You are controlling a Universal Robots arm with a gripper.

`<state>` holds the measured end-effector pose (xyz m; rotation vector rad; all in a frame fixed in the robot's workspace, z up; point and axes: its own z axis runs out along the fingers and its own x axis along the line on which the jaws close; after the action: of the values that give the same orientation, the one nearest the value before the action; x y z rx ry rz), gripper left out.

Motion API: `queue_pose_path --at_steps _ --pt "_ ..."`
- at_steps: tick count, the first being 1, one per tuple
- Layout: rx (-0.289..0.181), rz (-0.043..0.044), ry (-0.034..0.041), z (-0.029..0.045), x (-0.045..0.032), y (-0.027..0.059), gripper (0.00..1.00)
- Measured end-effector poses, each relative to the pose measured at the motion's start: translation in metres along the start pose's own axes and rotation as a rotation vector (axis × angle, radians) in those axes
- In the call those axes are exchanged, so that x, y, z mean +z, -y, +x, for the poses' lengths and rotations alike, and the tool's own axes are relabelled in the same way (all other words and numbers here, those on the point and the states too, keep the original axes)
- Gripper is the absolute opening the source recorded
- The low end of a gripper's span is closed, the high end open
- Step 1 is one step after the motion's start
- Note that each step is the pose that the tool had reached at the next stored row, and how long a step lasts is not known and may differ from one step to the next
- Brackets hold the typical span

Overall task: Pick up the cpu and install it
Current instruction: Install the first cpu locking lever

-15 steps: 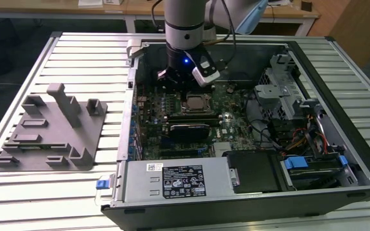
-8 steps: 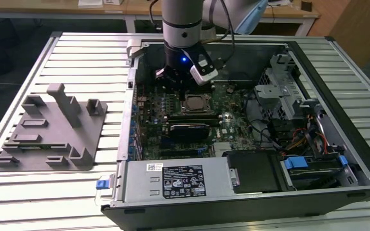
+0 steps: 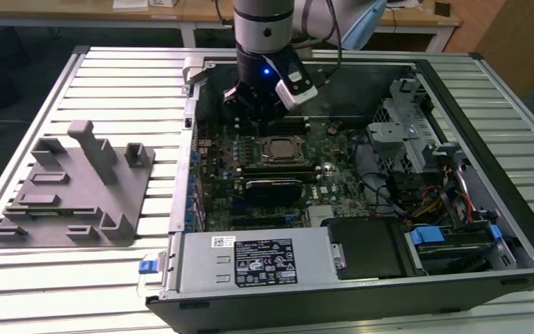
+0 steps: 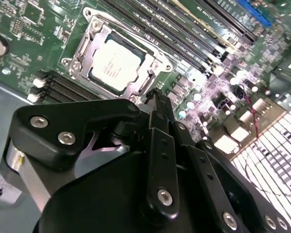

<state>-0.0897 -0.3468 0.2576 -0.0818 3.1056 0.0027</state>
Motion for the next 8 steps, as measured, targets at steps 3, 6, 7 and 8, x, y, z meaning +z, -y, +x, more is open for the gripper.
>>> queue_pose_path --at_steps 3,6,7,8 --pt "0.0 -0.0001 0.0001 -0.0001 -0.0039 0.0 0.11" --pt "0.0 -0.0002 0.0002 -0.0002 -0.0039 0.0 0.11" --pt "0.0 -0.0002 0.0001 -0.0001 -0.004 0.0 0.11" --pt "0.0 -0.0001 0.0001 -0.0001 -0.004 0.0 0.11"
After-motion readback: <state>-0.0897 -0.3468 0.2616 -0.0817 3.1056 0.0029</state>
